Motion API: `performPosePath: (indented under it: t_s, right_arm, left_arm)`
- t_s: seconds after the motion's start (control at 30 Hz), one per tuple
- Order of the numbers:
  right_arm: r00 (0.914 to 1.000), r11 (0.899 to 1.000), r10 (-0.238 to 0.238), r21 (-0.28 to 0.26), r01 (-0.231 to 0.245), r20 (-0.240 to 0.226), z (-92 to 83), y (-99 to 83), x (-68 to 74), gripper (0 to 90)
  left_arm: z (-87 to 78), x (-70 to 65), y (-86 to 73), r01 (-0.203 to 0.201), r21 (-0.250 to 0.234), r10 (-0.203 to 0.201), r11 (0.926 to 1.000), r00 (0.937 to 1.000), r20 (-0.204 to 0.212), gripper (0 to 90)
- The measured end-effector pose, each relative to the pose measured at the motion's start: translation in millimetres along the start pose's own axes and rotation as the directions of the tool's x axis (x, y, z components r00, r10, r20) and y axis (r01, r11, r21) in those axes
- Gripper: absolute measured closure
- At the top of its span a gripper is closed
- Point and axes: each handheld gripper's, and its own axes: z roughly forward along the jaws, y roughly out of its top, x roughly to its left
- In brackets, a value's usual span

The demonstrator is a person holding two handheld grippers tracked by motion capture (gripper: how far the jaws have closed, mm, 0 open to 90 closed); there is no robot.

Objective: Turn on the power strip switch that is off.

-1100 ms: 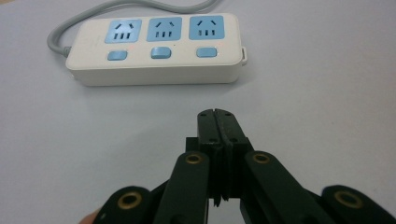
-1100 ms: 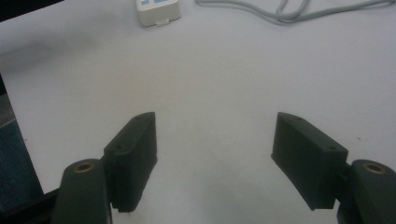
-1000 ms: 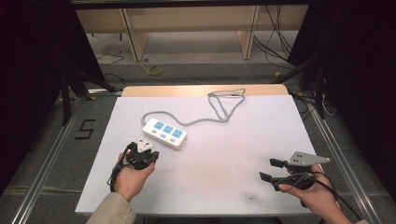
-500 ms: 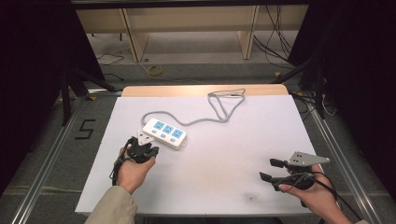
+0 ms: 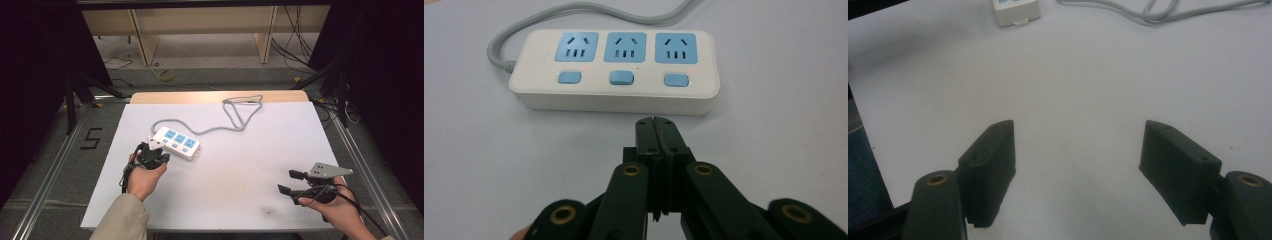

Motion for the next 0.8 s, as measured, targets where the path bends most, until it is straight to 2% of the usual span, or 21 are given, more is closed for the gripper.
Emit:
performPosePath:
  t_s: [0.4, 0.8]
  right_arm:
    - [1.0, 1.0, 0.005, 0.003, -0.005, 0.001, -0.1, -0.4, 0.2, 30.6]
    - [1.0, 1.0, 0.001, 0.005, -0.001, 0.003, -0.2, -1.0, 0.1, 30.5]
  left_arm:
    - [5.8, 3.0, 7.7, -0.007, 0.008, 0.008, 0.9999, 0.9999, -0.015, 89.7]
    - [11.3, 5.3, 12.2, 0.002, 0.001, -0.002, 1.0, 0.9997, -0.022, 89.7]
